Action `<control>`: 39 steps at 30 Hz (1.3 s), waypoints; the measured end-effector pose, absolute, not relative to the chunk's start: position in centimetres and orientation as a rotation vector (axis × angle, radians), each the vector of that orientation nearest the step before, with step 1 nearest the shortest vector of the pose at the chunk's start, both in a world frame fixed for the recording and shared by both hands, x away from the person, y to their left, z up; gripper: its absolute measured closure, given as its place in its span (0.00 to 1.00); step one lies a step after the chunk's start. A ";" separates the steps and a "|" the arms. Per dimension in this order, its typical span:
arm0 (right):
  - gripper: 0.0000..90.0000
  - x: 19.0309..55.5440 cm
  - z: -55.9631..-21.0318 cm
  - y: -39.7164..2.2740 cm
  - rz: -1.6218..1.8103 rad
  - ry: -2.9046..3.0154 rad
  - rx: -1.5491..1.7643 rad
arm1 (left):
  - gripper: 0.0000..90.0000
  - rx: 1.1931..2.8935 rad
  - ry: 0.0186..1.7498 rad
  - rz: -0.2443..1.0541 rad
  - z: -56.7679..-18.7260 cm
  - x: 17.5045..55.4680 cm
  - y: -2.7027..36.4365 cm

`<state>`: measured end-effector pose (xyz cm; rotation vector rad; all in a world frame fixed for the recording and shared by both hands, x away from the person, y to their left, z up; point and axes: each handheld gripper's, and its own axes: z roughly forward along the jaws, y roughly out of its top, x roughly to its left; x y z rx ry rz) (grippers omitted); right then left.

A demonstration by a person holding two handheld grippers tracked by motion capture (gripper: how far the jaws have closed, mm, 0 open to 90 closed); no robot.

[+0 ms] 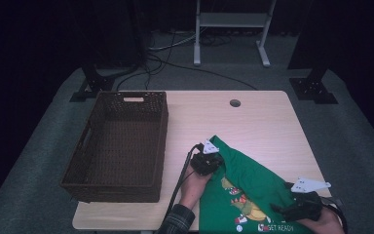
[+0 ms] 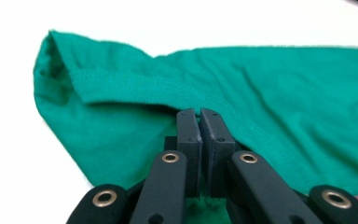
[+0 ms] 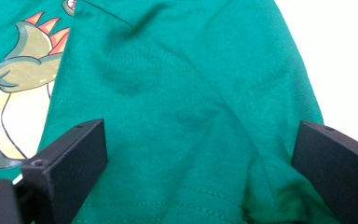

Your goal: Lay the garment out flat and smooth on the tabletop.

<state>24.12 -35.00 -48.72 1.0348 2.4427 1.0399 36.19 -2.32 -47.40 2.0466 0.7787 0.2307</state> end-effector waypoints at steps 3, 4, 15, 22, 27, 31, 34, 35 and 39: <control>0.03 24.1 -48.7 -35.0 1.040 2.443 1.034 | 0.97 2.036 0.776 0.235 -47.0 36.2 -2.2; 0.03 24.1 -48.7 -35.0 1.040 2.443 1.035 | 0.97 2.033 0.776 0.236 -46.9 36.2 -2.2; 0.03 24.1 -48.7 -35.0 1.040 2.443 1.035 | 0.97 1.992 0.793 0.245 -45.8 36.3 -1.1; 0.03 24.1 -48.7 -35.0 1.039 2.442 1.035 | 0.97 1.976 0.800 0.268 -45.1 36.2 -0.2; 0.03 24.1 -48.7 -35.0 1.039 2.442 1.036 | 0.97 1.961 0.811 0.275 -44.8 36.2 0.4; 0.03 24.1 -48.7 -35.0 1.038 2.441 1.038 | 0.97 1.954 0.815 0.276 -44.8 36.2 0.6; 0.03 24.1 -48.7 -35.2 1.037 2.441 1.040 | 0.97 1.948 0.817 0.273 -44.8 36.2 0.7; 0.03 24.1 -48.7 -35.3 1.036 2.441 1.039 | 0.97 1.948 0.817 0.272 -44.8 36.2 0.7; 0.03 24.0 -48.7 -35.8 1.035 2.441 1.042 | 0.97 1.944 0.818 0.272 -44.8 36.2 0.7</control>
